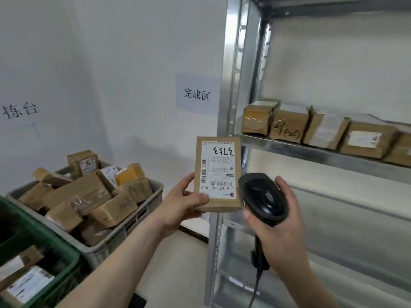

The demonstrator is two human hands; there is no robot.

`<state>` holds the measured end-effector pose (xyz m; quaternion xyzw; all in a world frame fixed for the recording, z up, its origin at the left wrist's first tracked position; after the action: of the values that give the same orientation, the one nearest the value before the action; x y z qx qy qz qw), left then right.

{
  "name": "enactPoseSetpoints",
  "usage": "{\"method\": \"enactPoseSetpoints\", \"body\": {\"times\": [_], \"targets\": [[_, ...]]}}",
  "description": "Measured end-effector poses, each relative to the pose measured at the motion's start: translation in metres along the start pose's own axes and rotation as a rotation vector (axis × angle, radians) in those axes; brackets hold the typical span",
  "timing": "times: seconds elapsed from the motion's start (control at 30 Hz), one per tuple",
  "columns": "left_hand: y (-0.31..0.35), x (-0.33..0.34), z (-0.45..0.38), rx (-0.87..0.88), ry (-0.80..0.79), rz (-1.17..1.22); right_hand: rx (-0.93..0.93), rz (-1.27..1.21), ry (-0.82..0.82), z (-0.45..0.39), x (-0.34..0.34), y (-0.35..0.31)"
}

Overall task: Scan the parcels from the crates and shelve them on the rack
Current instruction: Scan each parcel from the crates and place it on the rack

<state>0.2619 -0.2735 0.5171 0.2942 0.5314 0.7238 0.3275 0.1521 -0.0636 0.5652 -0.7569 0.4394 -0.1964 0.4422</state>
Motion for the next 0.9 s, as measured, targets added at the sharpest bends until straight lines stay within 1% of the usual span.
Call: {"method": "enactPoseSetpoints", "body": {"times": [0.17, 0.33, 0.53, 0.7, 0.77, 0.9], "targets": [[0.021, 0.092, -0.023, 0.042, -0.090, -0.035, -0.040, 0.041, 0.081, -0.019, -0.082, 0.001], [0.030, 0.156, -0.039, 0.079, -0.167, -0.079, -0.041, 0.100, 0.173, -0.024, -0.142, 0.006], [0.045, 0.206, -0.057, 0.128, -0.257, -0.138, -0.060, 0.153, 0.297, -0.025, -0.182, 0.002], [0.066, 0.250, -0.066, 0.182, -0.327, -0.170, -0.118, 0.217, 0.414, -0.032, -0.212, -0.008], [0.073, 0.270, -0.066, 0.203, -0.352, -0.185, -0.146, 0.242, 0.476, -0.034, -0.226, -0.014], [0.082, 0.310, -0.063, 0.225, -0.390, -0.196, -0.185, 0.216, 0.627, -0.029, -0.256, -0.018]]}}
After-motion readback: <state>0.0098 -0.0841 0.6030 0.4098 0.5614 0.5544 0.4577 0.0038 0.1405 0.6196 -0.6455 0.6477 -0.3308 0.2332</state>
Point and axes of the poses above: each hand's wrist, its own z-axis away from the middle knuckle, its own x-axis out of the palm, y = z × x, the point moved 8 cm from there along -z, towards the middle knuckle, and after that the axes turned 12 degrees about -x, right-handed, at the moved point
